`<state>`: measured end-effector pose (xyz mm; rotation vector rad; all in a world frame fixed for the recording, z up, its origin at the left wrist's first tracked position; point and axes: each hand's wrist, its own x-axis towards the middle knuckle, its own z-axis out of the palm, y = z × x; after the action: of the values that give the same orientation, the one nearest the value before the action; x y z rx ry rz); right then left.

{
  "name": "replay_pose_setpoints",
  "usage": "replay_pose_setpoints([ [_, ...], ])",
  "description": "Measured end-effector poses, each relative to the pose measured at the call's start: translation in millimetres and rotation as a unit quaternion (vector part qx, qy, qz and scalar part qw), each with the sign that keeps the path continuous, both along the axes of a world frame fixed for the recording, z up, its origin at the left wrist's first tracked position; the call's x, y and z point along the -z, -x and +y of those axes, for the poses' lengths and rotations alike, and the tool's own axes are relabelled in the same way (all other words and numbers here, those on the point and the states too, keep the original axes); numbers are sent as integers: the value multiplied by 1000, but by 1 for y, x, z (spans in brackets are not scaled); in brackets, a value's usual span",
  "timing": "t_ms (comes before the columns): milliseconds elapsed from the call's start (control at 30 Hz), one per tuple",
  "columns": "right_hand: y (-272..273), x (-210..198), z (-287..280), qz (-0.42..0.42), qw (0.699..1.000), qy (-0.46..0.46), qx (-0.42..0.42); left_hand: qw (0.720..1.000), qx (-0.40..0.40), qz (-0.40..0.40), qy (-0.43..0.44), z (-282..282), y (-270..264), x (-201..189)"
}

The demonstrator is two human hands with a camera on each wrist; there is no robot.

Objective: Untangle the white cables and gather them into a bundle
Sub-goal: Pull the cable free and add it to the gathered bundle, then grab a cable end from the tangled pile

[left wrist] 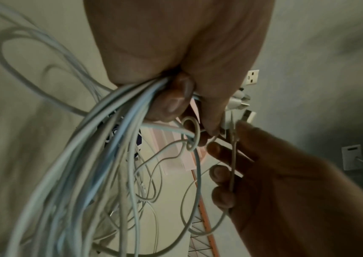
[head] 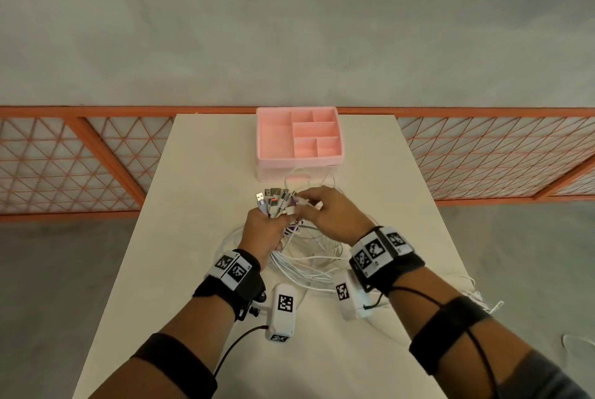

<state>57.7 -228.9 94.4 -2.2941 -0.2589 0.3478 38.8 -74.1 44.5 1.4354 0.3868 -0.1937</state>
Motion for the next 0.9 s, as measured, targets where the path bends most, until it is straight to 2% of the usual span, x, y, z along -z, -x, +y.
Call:
replay_pose_setpoints([
  [300, -5, 1, -1, 4, 999, 45, 16, 999, 29, -12, -5, 5, 8, 2],
  [567, -9, -5, -2, 6, 990, -115, 76, 999, 17, -25, -22, 4, 1, 1],
  [733, -19, -18, -6, -32, 969, -182, 166, 1000, 27, 3, 2, 4, 0, 0],
  [800, -25, -24, -12, -43, 962, -191, 191, 1000, 28, 12, 4, 6, 0, 2],
  [900, -27, -28, -18, -56, 968, -161, 183, 999, 32, 8, 13, 7, -1, 3],
])
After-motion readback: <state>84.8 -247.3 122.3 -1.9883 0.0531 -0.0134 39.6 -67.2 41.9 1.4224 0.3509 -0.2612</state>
